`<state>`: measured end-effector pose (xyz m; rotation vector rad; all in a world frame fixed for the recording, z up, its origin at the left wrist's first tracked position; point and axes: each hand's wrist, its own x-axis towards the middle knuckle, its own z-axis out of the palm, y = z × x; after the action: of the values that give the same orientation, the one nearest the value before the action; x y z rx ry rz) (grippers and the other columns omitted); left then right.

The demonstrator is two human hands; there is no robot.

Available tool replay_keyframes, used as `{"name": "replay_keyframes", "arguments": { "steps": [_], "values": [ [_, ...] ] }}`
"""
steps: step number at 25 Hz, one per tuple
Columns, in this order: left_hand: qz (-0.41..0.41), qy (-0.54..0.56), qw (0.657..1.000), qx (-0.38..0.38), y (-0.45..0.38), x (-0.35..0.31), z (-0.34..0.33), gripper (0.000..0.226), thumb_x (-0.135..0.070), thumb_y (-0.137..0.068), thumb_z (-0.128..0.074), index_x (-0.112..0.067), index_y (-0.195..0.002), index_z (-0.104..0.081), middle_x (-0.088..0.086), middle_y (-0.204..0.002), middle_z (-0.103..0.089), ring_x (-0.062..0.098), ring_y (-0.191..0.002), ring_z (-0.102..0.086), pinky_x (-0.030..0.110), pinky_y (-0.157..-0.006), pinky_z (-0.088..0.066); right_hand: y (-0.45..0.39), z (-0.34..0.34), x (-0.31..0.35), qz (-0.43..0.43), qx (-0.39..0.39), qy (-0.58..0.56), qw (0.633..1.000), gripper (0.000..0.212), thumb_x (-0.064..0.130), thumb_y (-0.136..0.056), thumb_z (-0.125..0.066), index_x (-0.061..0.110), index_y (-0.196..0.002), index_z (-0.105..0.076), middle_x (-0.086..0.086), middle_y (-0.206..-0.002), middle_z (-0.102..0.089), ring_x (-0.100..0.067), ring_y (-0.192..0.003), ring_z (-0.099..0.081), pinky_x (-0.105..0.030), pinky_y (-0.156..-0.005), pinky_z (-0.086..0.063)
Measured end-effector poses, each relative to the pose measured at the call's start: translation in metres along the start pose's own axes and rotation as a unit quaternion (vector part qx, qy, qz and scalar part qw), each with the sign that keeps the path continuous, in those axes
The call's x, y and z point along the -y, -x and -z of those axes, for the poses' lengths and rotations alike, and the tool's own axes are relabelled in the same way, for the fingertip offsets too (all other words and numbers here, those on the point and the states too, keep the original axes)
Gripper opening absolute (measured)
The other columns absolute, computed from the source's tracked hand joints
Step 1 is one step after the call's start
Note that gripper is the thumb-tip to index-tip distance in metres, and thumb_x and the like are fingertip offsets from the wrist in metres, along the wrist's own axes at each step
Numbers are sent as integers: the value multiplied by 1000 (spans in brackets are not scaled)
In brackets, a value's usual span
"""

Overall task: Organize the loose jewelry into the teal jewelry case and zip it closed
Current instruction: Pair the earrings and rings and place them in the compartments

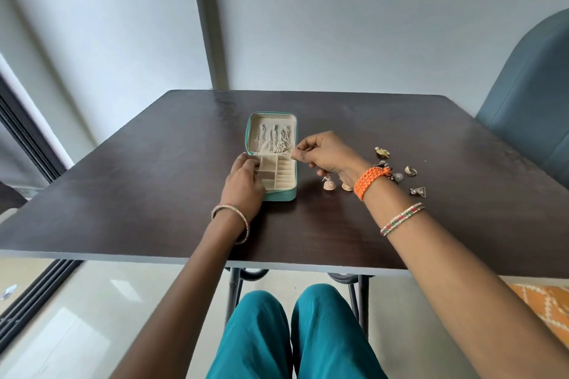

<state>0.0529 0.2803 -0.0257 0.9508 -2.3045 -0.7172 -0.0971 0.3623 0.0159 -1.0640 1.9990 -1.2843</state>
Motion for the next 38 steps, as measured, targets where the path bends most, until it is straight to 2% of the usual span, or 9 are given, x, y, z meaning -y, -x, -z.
{"name": "replay_keyframes", "arguments": {
  "steps": [4,8,14,21,26,30,33,35,38],
  "values": [
    [-11,-9,1000,24,7,-2,1,38,-2,-91,-36,-3,-125,-52,5,-144,-37,26,-123,-46,27,-101,-33,-9,-3,9,-90,32,42,995,15,8,-85,-66,13,-72,-62,0,-63,-42,-8,-48,-23,-13,-34,-18],
    [9,-11,1000,-2,10,-6,0,39,-4,-92,-36,-5,-127,-52,3,-148,-34,27,-124,-47,31,-101,-34,-16,-7,18,-139,56,123,981,17,9,-89,-59,16,-73,-61,0,-66,-39,-9,-49,-22,-15,-37,-17],
    [25,-8,1000,-5,12,-8,0,39,-5,-92,-35,-8,-127,-53,1,-152,-30,26,-127,-45,30,-102,-35,-18,-9,25,-140,63,191,970,9,11,-88,-62,10,-96,-65,-1,-68,-41,-10,-53,-26,-21,-41,-23],
    [30,-6,999,-10,13,-9,0,38,-6,-93,-35,-8,-127,-53,0,-152,-30,26,-127,-45,29,-102,-34,-13,-9,16,-57,0,126,990,25,2,-76,-72,16,-67,-53,1,-62,-47,-10,-49,-34,-19,-39,-28],
    [31,-1,999,-9,15,-11,2,37,-5,-93,-36,-6,-125,-54,0,-150,-33,26,-124,-47,29,-100,-34,-6,-9,11,-33,-34,111,993,26,12,-77,-75,18,-66,-53,4,-65,-50,-9,-52,-38,-19,-39,-27],
    [43,6,999,-17,15,-13,2,37,-6,-93,-36,-8,-124,-55,-2,-148,-35,26,-122,-48,30,-96,-38,4,17,-1,23,-146,57,987,19,16,-77,-75,20,-68,-59,9,-60,-51,-2,-52,-43,-12,-39,-31],
    [48,7,999,-20,14,-13,1,37,-6,-93,-36,-8,-125,-54,-3,-149,-34,24,-123,-46,29,-95,-37,15,50,-8,40,-215,97,971,3,15,-81,-69,14,-79,-72,7,-69,-63,-3,-63,-54,-12,-55,-43],
    [40,8,999,-19,14,-12,0,36,-6,-93,-36,-6,-124,-54,-2,-148,-35,24,-124,-45,28,-95,-36,22,79,-18,25,-232,156,960,12,15,-84,-67,9,-90,-75,-1,-88,-72,-9,-82,-62,-16,-74,-44],
    [52,12,998,-23,12,-12,-1,36,-5,-92,-36,-6,-123,-55,0,-150,-33,24,-128,-43,29,-98,-36,35,112,-37,-26,-251,193,948,14,12,-86,-63,8,-92,-75,-8,-98,-72,-14,-90,-61,-21,-77,-43]
  ]
}}
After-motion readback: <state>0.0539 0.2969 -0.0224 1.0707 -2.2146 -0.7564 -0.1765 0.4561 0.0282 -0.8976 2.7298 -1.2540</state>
